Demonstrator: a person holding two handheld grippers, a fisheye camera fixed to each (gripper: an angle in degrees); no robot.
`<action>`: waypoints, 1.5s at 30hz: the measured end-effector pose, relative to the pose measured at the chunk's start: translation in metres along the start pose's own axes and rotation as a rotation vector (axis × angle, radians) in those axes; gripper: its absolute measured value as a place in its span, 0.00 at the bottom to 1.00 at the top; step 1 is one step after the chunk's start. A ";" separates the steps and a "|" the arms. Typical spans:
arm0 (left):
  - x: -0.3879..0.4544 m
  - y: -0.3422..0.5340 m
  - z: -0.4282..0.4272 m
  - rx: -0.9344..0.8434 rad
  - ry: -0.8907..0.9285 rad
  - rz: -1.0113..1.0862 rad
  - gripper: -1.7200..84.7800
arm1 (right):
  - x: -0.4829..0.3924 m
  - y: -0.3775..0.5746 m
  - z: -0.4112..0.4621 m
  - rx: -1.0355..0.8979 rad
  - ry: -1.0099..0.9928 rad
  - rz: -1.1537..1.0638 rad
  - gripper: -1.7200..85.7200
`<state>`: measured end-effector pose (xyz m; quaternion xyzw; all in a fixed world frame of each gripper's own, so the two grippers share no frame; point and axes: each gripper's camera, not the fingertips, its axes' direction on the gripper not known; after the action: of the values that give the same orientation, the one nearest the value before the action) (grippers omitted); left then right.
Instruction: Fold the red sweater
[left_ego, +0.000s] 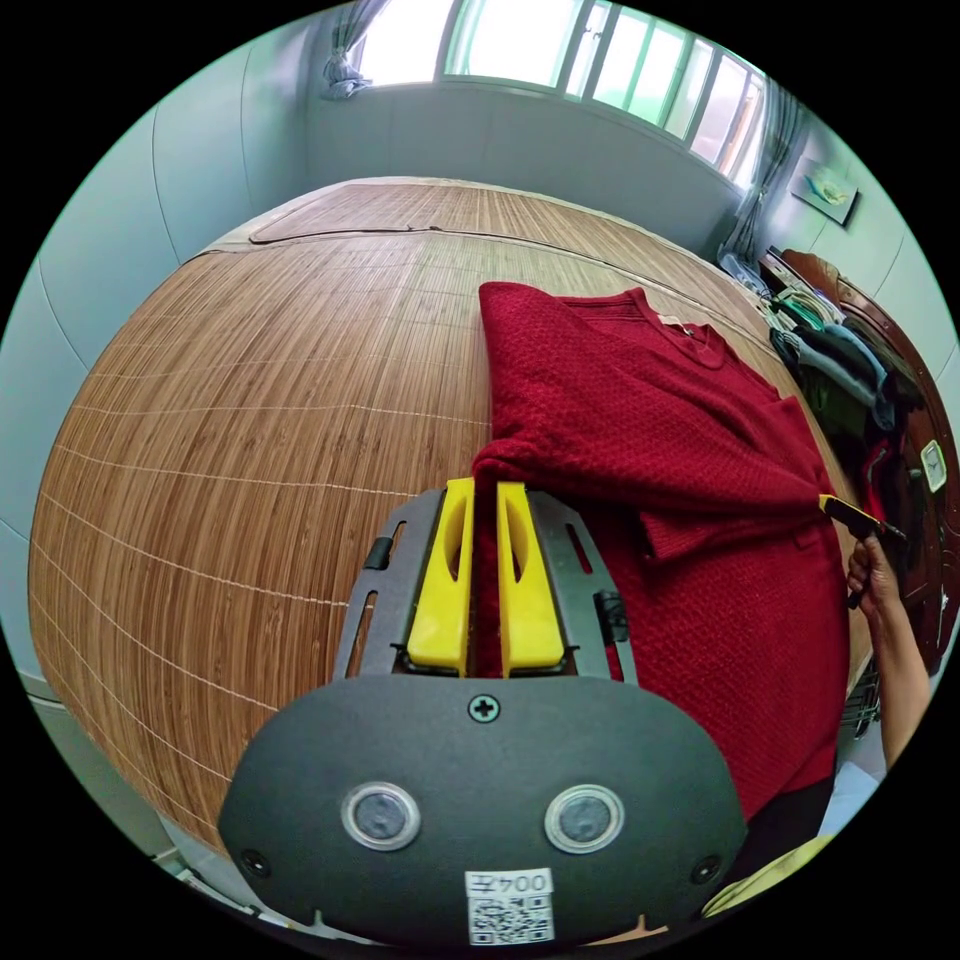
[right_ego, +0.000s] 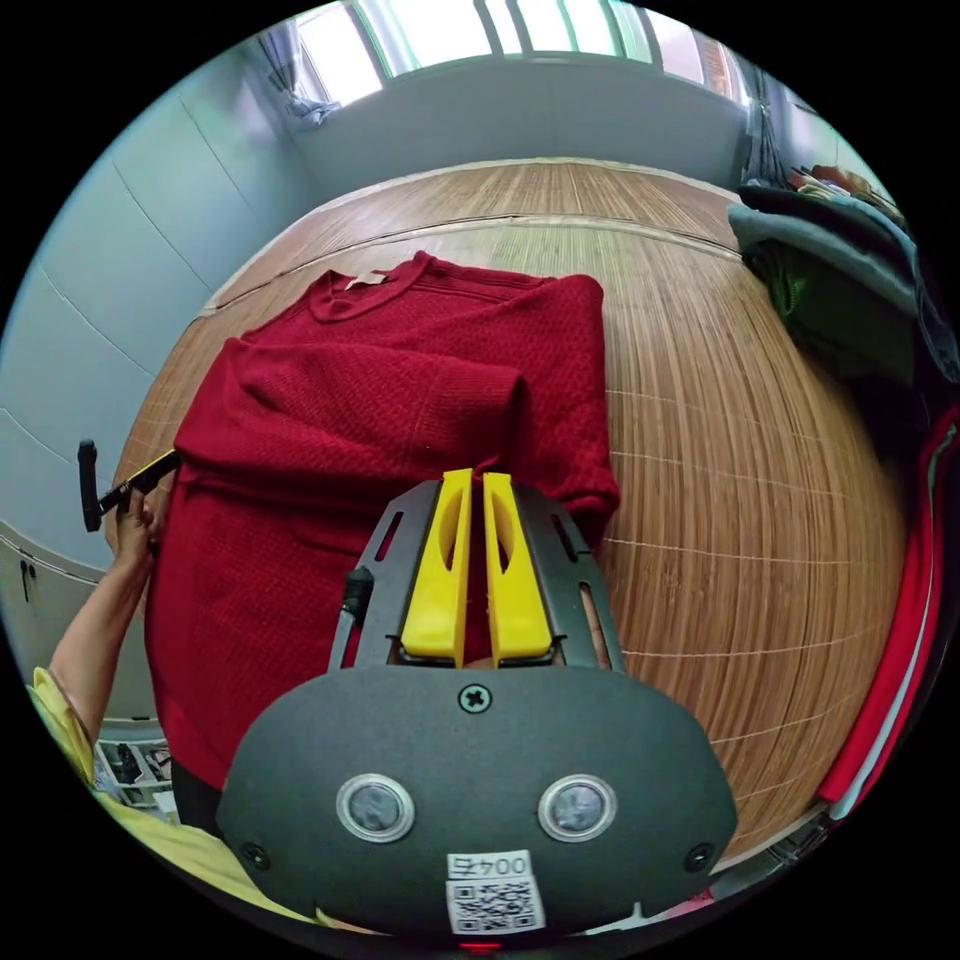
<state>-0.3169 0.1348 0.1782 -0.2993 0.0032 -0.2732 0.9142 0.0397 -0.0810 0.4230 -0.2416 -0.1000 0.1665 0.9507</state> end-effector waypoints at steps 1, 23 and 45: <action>0.000 0.000 0.000 0.000 0.003 -0.001 0.04 | -0.003 -0.001 -0.001 0.000 0.011 -0.008 0.06; 0.014 0.003 -0.003 0.000 0.012 0.001 0.05 | -0.095 0.012 0.005 0.123 0.062 -0.040 0.21; 0.102 -0.003 -0.027 0.036 -0.369 0.493 0.12 | -0.102 0.026 0.002 0.132 0.051 -0.038 0.21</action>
<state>-0.2366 0.0670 0.1738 -0.3180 -0.0951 0.0157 0.9432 -0.0624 -0.0956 0.4008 -0.1805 -0.0693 0.1483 0.9699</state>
